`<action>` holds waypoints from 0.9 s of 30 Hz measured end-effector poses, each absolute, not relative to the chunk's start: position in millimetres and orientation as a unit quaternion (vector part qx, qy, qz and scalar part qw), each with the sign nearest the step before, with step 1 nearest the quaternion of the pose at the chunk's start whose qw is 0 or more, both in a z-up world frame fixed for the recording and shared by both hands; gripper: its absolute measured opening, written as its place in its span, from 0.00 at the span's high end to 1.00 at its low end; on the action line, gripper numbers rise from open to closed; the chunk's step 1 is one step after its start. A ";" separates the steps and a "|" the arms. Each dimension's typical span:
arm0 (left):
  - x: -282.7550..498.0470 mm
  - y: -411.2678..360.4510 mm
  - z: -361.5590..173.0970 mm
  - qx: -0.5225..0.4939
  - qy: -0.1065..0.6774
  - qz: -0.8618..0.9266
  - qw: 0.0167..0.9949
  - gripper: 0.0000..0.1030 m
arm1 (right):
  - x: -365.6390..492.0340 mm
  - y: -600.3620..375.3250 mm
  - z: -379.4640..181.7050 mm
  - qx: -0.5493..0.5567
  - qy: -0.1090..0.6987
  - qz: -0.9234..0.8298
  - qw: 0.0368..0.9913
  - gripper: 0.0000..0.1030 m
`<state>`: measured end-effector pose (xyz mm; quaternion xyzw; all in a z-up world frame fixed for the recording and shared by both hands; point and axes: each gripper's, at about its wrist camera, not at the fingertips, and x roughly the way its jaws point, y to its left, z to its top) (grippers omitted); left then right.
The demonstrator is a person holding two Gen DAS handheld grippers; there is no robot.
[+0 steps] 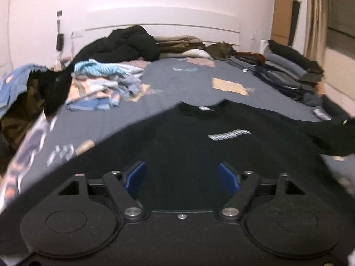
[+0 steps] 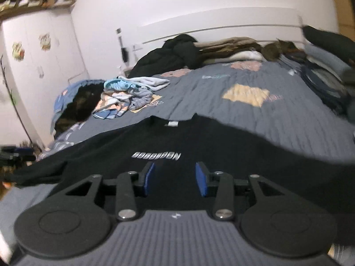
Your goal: Fold clothes
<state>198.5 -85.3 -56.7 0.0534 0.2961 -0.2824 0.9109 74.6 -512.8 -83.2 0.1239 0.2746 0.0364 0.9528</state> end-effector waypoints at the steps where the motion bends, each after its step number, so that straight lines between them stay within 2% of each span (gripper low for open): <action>1: 185.0 -88.9 -56.2 0.050 0.293 -0.281 0.912 0.28 | 59.7 -507.3 -83.4 0.132 0.276 0.031 0.952 0.61; 7: 110.1 -118.9 -76.8 0.043 0.296 -0.278 0.913 0.28 | -11.8 -464.2 -115.3 0.120 0.300 -0.006 0.946 0.61; 11: 84.3 -124.7 -113.9 0.077 0.333 -0.263 0.902 0.28 | -39.2 -460.2 -154.2 0.129 0.336 -0.043 0.932 0.61; 16: 63.3 -115.8 -158.5 0.097 0.358 -0.222 0.902 0.28 | -58.5 -457.9 -177.6 0.094 0.365 -0.087 0.922 0.61; 21: 58.9 -109.6 -190.4 0.184 0.402 -0.192 0.876 0.28 | -62.9 -448.1 -192.4 0.045 0.408 -0.108 0.905 0.61; 27: 66.4 -55.6 -166.0 0.074 0.383 -0.132 0.911 0.28 | -74.2 -453.7 -190.4 0.092 0.397 -0.124 0.905 0.61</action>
